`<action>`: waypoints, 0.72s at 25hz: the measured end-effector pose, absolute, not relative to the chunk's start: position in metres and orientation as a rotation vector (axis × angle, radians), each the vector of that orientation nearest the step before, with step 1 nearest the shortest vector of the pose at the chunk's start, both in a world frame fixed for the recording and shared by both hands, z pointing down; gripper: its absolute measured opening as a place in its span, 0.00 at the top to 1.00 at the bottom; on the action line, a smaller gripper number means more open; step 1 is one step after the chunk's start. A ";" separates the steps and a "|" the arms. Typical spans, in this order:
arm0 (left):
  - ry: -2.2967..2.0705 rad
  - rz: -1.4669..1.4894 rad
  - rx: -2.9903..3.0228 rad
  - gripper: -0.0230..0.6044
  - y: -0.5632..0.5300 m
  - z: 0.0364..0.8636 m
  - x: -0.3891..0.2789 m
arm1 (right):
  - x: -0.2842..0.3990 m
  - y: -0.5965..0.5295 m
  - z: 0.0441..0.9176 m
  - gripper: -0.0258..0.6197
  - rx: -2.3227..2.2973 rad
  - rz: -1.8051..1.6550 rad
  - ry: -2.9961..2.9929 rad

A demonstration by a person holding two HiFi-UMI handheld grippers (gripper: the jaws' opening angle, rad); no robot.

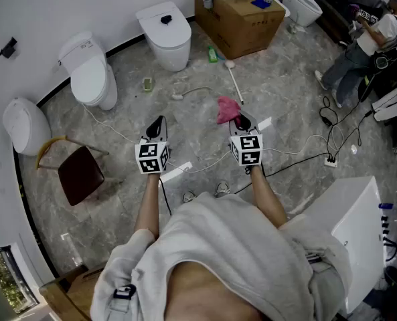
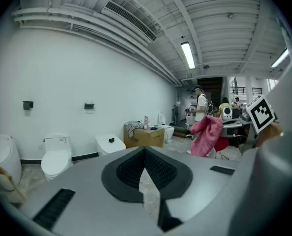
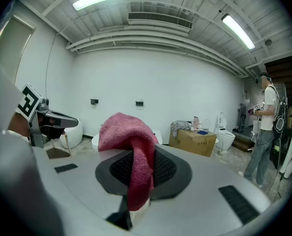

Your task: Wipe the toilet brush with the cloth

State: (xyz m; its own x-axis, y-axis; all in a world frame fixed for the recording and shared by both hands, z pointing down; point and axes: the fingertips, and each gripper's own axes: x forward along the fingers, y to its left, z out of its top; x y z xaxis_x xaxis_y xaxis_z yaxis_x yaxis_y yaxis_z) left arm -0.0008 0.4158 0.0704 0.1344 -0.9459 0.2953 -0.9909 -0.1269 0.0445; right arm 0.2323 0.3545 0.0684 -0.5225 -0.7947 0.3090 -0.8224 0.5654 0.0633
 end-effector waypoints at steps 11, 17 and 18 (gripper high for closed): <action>-1.866 0.286 2.214 0.93 0.410 0.076 -0.010 | 0.225 0.358 0.074 0.86 1.360 0.128 -2.470; -1.821 0.279 2.249 0.93 0.409 0.078 -0.018 | 0.215 0.366 0.073 0.86 1.405 0.154 -2.471; -1.811 0.280 2.258 0.93 0.410 0.079 -0.019 | 0.214 0.368 0.073 0.86 1.412 0.151 -2.467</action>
State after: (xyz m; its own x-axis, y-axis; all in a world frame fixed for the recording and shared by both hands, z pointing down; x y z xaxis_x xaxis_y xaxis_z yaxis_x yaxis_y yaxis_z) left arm -0.0186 0.4103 0.0795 0.2164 -0.9318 0.2915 -0.9763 -0.2074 0.0617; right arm 0.2142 0.3682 0.0727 -0.4752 -0.8258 0.3039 -0.8566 0.5131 0.0548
